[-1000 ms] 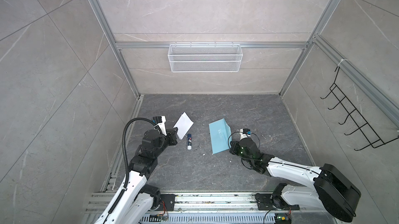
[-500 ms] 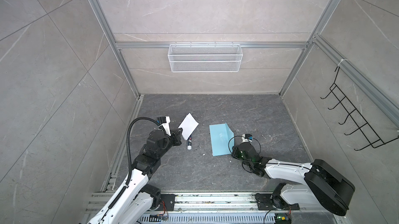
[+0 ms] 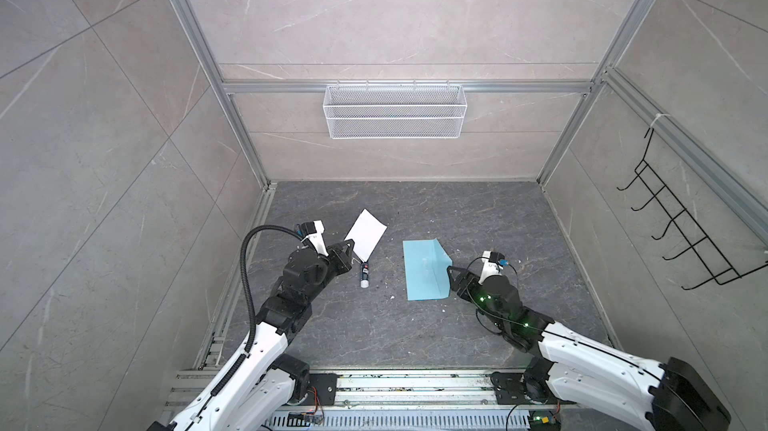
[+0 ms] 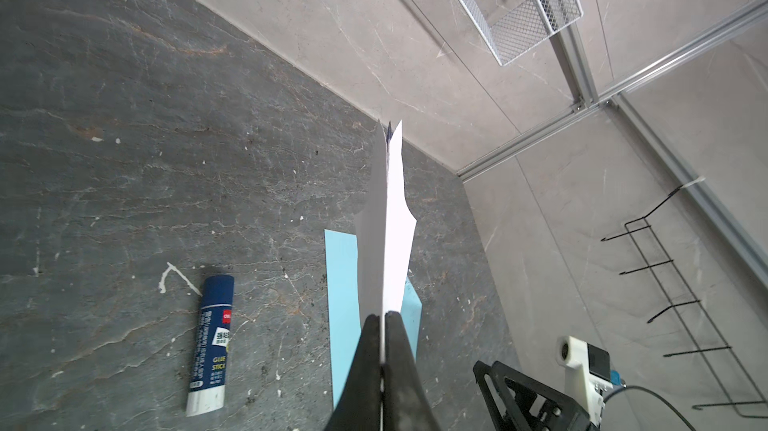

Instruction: Place the letter into the envelope and seal it

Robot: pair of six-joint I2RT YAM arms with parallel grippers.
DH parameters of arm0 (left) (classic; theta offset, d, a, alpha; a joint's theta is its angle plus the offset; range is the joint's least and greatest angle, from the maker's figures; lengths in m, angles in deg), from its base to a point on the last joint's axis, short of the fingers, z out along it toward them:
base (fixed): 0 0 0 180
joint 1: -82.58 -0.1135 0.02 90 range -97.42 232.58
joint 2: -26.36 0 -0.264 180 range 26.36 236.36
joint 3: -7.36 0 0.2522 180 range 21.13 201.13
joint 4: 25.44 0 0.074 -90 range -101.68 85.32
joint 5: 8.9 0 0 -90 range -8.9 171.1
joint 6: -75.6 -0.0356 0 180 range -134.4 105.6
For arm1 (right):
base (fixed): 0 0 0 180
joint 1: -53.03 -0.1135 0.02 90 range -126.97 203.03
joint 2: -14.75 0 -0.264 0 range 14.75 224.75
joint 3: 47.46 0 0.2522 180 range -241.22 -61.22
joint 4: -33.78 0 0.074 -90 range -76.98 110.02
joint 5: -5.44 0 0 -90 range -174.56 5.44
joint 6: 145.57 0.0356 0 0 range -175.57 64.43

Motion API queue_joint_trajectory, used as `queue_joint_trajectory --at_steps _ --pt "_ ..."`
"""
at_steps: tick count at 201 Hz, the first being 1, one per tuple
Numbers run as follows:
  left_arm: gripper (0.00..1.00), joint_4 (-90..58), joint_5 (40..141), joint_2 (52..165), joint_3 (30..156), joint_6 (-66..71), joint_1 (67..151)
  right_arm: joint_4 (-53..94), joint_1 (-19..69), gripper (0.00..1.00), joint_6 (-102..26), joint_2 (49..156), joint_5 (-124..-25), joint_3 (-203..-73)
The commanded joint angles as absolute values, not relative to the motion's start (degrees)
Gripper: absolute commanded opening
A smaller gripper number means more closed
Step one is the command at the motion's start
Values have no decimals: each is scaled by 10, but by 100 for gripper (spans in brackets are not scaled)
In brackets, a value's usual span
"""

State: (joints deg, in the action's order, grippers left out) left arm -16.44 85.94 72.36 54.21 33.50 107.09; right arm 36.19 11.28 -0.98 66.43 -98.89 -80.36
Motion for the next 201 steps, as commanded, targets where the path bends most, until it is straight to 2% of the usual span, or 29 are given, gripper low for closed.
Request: queue_joint_trajectory --at_steps 1,30,95,156,201 --pt "0 -238 876 743 540 419 1074 379 111 78 11 652 -960 -832" --pt "0 -291 903 777 542 483 1077 499 90 91 65 709 -935 -852" --pt "0 -395 920 826 525 578 1091 674 20 99 107 913 -944 -963" --pt "0 -434 919 844 516 604 1104 724 11 99 141 1016 -942 -1027" --pt "0 -448 919 850 511 611 1107 747 11 93 165 1058 -947 -1056"
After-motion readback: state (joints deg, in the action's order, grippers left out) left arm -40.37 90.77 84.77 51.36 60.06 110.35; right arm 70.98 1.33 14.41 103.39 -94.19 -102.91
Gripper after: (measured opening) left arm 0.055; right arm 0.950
